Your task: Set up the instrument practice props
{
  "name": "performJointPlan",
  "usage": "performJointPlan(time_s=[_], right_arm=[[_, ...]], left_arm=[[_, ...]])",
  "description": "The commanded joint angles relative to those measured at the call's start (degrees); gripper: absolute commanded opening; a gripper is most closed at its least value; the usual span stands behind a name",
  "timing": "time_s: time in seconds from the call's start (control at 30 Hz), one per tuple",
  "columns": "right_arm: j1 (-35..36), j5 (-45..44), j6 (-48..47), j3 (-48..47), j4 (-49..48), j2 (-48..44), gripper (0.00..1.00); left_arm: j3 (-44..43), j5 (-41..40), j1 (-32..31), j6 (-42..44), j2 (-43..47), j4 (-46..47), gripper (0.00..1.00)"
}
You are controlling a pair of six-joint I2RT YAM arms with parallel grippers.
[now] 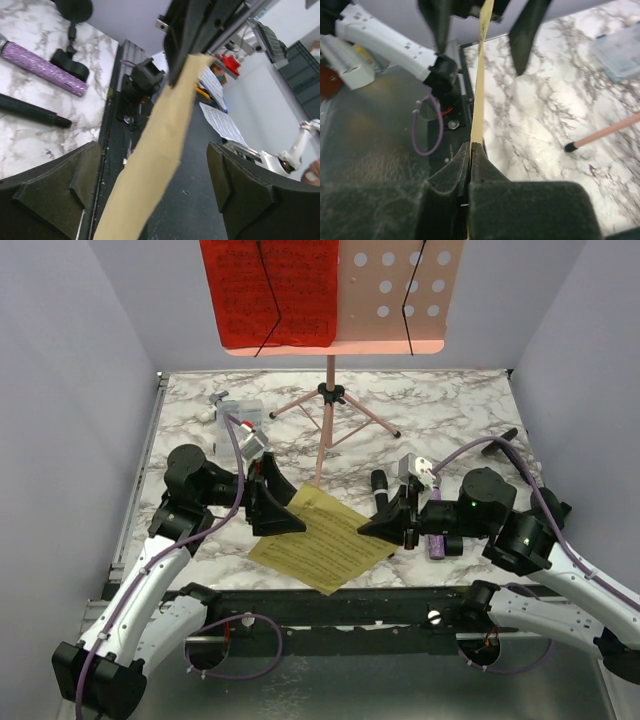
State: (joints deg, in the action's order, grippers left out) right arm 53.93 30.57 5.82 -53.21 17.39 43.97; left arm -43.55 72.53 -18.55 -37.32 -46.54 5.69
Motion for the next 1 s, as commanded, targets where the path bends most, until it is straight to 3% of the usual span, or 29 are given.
performJointPlan(time_s=[0.0,0.13,0.27,0.47,0.73,0.97], right_arm=[[0.0,-12.9,3.3,-0.2,-2.7,-1.7,0.01],[0.0,-16.3,3.1,-1.8,0.6,-4.1,0.01],[0.0,-12.8,3.5,-2.1,2.0,-5.2,0.01],[0.1,-14.5,4.6,-2.9,4.2,-2.9,0.01],[0.0,-18.4,5.2,-2.9,5.5,-2.0,0.00],[0.0,-19.2,4.7,-3.6,6.9,-2.2,0.01]], left_arm=[[0.7,5.0,-3.8,0.1,0.1,1.9,0.88],[2.9,3.5,-4.5,0.0,0.8,2.0,0.71],[4.5,-2.4,-4.7,1.1,-0.3,2.0,0.50],[3.5,-7.1,-6.2,3.3,-4.3,1.9,0.30],[2.6,-14.3,-6.7,10.6,-0.7,-4.1,0.16],[2.5,-13.9,-6.7,13.2,-0.1,-7.1,0.09]])
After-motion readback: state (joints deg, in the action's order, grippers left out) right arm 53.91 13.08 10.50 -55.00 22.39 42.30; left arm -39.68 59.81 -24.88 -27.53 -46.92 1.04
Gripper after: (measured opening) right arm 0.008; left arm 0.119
